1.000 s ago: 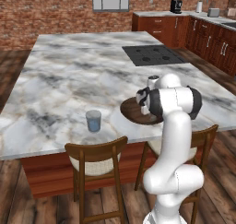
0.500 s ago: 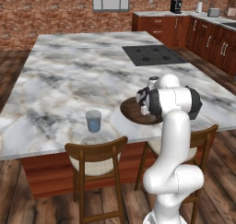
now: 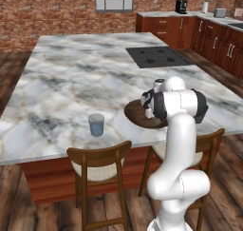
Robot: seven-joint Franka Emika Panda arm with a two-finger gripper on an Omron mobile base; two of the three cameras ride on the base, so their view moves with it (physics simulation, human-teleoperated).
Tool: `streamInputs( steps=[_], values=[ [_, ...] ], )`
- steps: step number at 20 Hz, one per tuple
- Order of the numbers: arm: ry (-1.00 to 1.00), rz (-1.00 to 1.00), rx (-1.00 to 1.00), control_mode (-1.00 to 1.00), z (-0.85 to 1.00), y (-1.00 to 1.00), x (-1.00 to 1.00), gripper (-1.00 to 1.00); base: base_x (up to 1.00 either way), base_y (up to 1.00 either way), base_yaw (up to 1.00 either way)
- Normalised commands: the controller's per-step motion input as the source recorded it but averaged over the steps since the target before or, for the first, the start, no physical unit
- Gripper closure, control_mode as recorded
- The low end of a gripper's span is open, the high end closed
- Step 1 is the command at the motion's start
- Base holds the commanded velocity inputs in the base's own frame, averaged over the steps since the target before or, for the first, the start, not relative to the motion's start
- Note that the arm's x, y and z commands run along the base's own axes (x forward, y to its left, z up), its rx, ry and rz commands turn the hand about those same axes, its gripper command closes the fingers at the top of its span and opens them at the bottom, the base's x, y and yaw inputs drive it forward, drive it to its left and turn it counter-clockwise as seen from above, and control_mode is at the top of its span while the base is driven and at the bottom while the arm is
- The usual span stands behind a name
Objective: There are four ice cubes in the ice bowl. Place two ice cubes in each glass of water.
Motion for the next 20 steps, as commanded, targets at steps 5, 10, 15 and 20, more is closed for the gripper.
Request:
streamInputs(
  steps=[5, 10, 15, 20],
  values=[
    [-0.05, -0.06, 0.0, -1.0, -0.31, -0.06, -0.12, 1.0, 0.0, 0.0, 0.0],
    [-0.04, -0.1, 0.0, -1.0, -0.33, -0.14, -0.22, 1.0, 0.0, 0.0, 0.0],
    [-0.01, -0.16, 0.0, -1.0, -0.34, -0.22, -0.26, 1.0, 0.0, 0.0, 0.0],
    [0.0, -0.17, 0.0, -1.0, -0.09, -0.21, -0.16, 1.0, 0.0, 0.0, 0.0]
  ],
)
